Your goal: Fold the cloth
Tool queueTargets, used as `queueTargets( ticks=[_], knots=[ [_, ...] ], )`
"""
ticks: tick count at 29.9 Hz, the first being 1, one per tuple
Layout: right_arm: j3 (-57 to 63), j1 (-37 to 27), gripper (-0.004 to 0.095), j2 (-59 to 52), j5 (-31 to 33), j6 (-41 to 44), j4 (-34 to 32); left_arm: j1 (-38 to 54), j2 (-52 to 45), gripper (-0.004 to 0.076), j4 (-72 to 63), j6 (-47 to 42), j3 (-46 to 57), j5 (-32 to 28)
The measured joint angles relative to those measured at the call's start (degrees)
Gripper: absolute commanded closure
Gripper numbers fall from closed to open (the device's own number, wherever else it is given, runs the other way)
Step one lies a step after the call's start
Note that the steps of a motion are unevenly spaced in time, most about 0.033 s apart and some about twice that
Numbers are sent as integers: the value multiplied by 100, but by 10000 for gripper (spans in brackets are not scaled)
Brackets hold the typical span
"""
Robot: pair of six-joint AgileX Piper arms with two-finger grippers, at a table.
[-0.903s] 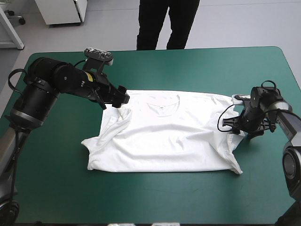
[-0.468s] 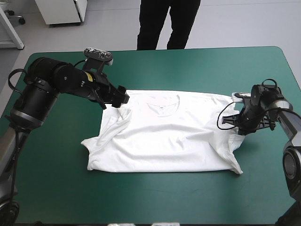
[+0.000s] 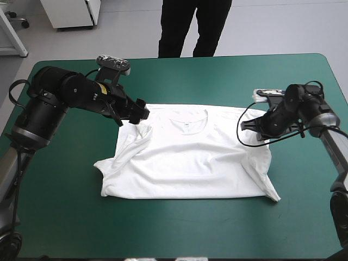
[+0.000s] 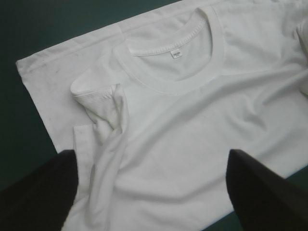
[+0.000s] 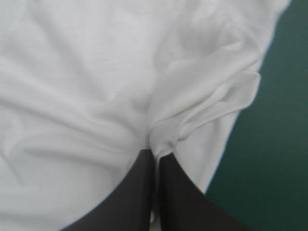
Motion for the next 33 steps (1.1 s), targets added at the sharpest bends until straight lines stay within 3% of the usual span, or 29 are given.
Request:
queueTargets(
  ticks=[7, 9, 14, 16, 22, 33],
  knots=[
    [0, 567, 871, 541, -416, -34, 52, 0, 0, 122, 0, 1, 0, 0],
    [0, 646, 774, 760, -448, -111, 47, 0, 0, 122, 0, 1, 0, 0],
    [-5, 714, 419, 1030, -415, -240, 85, 0, -1, 122, 0, 1, 0, 0],
    [-59, 714, 358, 1021, -318, -246, 77, 0, -1, 122, 57, 1, 0, 0],
    [-552, 720, 349, 676, 269, -259, -189, 0, -27, 122, 548, -247, 0, 0],
    [-882, 720, 349, -993, 906, -57, -992, -43, -744, 122, 948, -946, 382, 0]
  ],
)
